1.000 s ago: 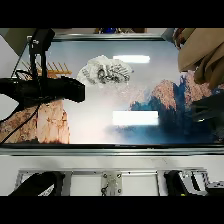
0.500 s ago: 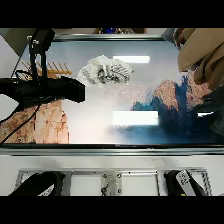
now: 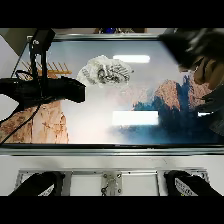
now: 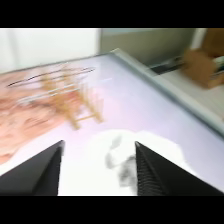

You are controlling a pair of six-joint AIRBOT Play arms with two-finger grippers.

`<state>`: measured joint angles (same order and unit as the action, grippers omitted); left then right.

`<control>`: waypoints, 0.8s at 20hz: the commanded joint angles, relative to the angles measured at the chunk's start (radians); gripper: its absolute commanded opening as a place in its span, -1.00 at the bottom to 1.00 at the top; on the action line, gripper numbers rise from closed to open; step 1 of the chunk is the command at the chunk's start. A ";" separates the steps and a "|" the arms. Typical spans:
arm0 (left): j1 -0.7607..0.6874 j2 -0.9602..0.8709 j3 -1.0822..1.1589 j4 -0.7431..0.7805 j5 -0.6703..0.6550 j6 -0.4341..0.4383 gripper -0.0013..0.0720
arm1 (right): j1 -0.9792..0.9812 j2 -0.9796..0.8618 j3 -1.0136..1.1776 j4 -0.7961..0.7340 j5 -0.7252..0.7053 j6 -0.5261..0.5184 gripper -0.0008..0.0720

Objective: Fold the clothes and pants, and hang the long-sleeved shirts on hangers.

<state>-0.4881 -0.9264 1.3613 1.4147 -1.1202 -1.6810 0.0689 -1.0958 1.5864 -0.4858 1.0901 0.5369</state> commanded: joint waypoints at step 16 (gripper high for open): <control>0.000 -0.001 0.000 -0.001 -0.029 0.001 -0.91 | 0.357 -0.269 0.000 -0.173 0.187 0.200 -0.88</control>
<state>-0.4881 -0.9264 1.3609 1.4136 -1.1484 -1.6802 0.4229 -1.3605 1.5860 -0.6590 1.2495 0.7326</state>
